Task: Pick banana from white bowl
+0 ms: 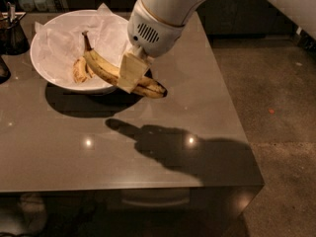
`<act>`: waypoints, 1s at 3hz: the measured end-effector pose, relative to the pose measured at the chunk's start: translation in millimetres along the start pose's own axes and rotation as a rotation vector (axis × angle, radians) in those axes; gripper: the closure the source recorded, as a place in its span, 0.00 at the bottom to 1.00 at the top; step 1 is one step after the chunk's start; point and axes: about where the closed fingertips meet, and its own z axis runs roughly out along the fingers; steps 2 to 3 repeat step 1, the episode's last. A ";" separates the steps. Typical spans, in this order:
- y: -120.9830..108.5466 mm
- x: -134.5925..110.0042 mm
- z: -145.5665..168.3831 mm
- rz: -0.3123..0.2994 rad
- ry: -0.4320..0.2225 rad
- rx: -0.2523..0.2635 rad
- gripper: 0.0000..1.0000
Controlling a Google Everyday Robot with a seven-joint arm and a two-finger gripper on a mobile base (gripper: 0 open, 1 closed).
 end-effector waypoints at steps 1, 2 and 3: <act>0.5 0.6 -0.1 0.000 0.001 0.000 1.00; 0.5 0.6 -0.1 0.000 0.001 0.000 1.00; 0.5 0.6 -0.1 0.000 0.001 0.000 1.00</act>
Offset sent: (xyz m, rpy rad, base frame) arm 0.0000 0.0000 0.0000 0.0000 0.0000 0.0000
